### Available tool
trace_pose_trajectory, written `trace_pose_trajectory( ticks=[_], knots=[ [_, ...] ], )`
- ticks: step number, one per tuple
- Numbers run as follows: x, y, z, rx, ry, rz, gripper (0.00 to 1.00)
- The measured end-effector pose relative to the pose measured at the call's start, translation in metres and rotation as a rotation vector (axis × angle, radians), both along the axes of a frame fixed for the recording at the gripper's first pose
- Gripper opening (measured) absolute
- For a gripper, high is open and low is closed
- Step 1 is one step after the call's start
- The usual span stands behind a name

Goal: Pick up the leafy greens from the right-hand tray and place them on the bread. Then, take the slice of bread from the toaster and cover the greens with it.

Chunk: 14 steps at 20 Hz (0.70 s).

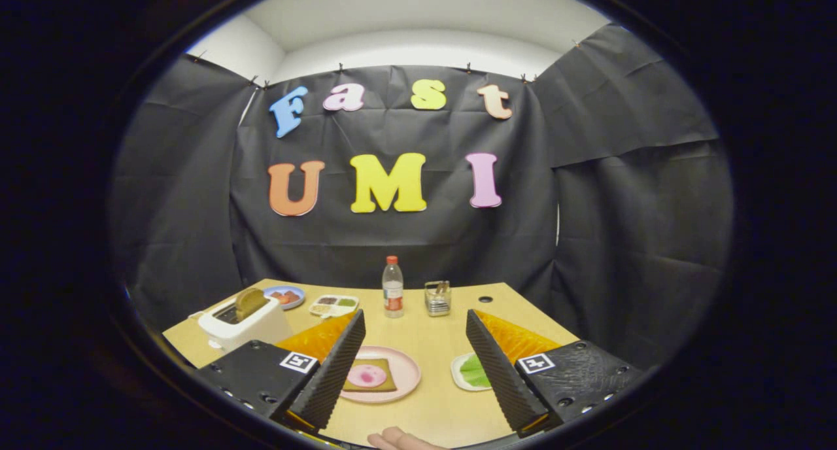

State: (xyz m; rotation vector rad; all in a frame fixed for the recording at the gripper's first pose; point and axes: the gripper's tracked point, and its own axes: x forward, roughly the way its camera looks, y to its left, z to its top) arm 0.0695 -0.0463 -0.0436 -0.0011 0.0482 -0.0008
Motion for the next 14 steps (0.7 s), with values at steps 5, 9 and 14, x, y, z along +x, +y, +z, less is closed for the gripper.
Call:
trace_pose_trajectory(
  ticks=[5,9,14],
  knots=[
    [0.06,-0.068,-0.034,-0.031,0.072,-0.108,0.95],
    [0.113,-0.123,-0.09,-0.115,0.196,-0.193,0.95],
    [0.174,-0.173,-0.165,-0.133,0.376,-0.239,0.95]
  ],
)
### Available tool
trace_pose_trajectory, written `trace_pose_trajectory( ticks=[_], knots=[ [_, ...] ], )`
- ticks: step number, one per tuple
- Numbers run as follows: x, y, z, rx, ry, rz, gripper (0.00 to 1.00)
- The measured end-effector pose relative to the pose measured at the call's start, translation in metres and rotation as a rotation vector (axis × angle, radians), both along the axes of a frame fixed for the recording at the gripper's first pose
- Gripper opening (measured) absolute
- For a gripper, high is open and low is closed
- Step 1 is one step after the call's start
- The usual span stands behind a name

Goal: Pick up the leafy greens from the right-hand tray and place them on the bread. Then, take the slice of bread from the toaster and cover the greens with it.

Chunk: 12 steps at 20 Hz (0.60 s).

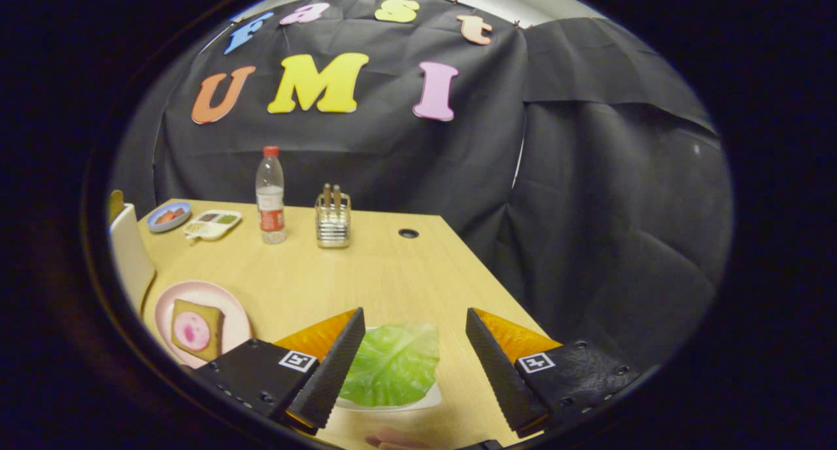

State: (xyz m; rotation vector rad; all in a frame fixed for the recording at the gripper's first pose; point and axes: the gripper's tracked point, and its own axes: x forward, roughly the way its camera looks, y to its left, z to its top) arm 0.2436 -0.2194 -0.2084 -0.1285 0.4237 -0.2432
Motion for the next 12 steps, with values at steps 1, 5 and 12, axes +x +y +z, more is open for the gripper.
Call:
trace_pose_trajectory(
  ticks=[1,5,12],
  knots=[
    [0.006,-0.005,-0.009,0.01,0.021,-0.007,0.95],
    [0.022,-0.019,-0.031,-0.037,0.085,-0.024,0.95],
    [0.025,-0.018,-0.067,0.001,0.195,-0.033,0.93]
  ],
)
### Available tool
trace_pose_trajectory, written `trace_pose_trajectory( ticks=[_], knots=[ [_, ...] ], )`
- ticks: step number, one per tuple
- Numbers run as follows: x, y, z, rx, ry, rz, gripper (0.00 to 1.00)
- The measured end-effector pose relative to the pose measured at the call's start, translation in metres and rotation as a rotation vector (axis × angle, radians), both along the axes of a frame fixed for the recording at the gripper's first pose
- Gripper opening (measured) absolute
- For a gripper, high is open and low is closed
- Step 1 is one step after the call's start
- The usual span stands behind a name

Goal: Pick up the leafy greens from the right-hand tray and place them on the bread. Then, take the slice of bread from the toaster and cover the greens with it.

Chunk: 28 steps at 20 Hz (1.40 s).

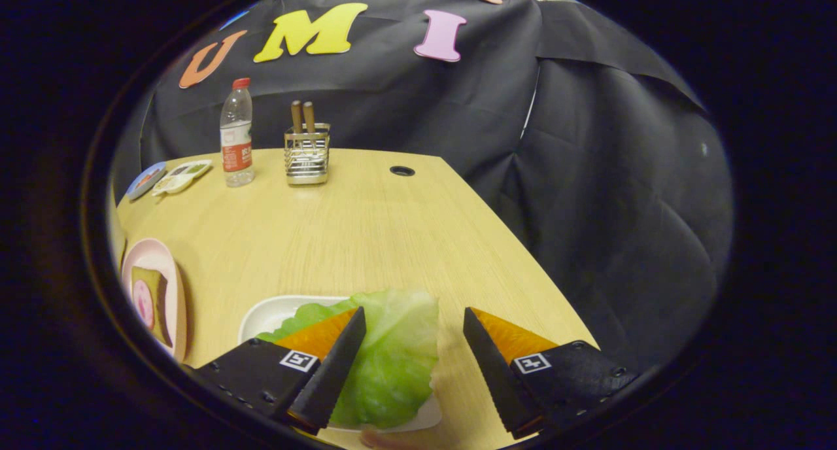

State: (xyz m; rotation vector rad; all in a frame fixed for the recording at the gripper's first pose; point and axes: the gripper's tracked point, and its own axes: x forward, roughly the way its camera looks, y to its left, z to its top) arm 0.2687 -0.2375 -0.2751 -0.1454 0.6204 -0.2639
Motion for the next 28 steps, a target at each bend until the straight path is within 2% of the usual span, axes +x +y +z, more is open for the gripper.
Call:
trace_pose_trajectory(
  ticks=[2,6,8,9,10,11,15,21,28],
  knots=[
    [0.001,0.002,-0.002,0.001,0.0,0.004,0.84],
    [0.002,-0.003,-0.002,-0.089,-0.002,-0.004,0.55],
    [0.002,-0.003,-0.002,-0.088,-0.007,-0.013,0.36],
    [0.002,-0.004,0.0,-0.097,-0.02,-0.012,0.31],
    [0.003,-0.007,0.002,-0.114,-0.023,-0.012,0.3],
    [0.0,-0.007,0.004,-0.117,-0.019,-0.008,0.05],
    [-0.007,-0.01,0.026,-0.109,-0.079,0.018,0.0],
    [-0.032,-0.003,0.072,-0.086,-0.167,0.029,0.0],
    [-0.067,0.05,0.122,-0.045,-0.225,0.078,0.0]
  ],
)
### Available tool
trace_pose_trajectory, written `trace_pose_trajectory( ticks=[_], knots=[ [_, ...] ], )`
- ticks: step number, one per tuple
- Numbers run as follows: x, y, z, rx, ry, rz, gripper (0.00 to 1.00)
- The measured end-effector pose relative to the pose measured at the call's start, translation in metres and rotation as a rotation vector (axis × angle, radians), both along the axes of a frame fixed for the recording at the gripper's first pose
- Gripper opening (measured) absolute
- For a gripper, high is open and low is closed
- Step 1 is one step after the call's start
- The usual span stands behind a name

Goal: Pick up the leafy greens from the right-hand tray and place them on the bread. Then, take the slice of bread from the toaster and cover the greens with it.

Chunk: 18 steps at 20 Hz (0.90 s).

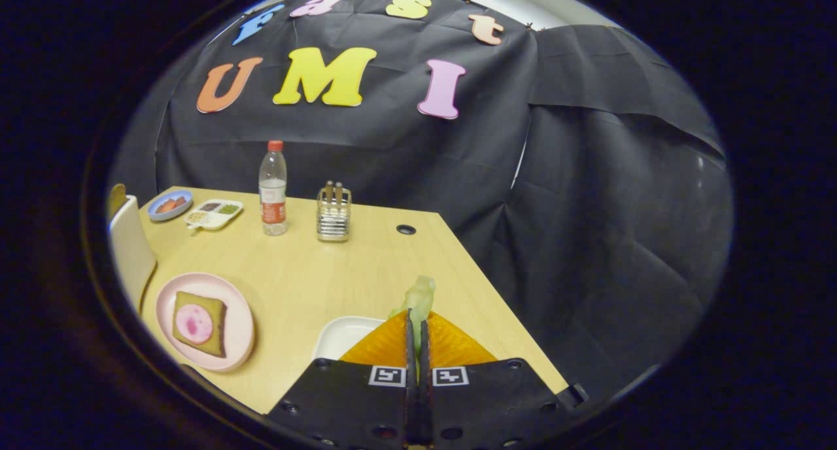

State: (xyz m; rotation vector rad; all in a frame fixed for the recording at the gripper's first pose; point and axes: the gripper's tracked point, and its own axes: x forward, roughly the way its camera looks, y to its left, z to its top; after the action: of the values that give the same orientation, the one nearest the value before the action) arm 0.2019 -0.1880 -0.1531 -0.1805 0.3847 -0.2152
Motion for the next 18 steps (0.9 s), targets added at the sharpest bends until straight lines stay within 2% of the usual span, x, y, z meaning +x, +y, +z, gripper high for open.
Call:
trace_pose_trajectory(
  ticks=[4,10,14,18],
  knots=[
    [-0.013,0.067,0.027,0.018,-0.039,0.079,0.0],
    [-0.021,0.207,0.04,0.074,-0.076,0.244,0.0],
    [-0.022,0.29,0.02,0.154,-0.057,0.338,0.0],
    [-0.009,0.322,-0.025,0.218,0.007,0.374,0.0]
  ],
)
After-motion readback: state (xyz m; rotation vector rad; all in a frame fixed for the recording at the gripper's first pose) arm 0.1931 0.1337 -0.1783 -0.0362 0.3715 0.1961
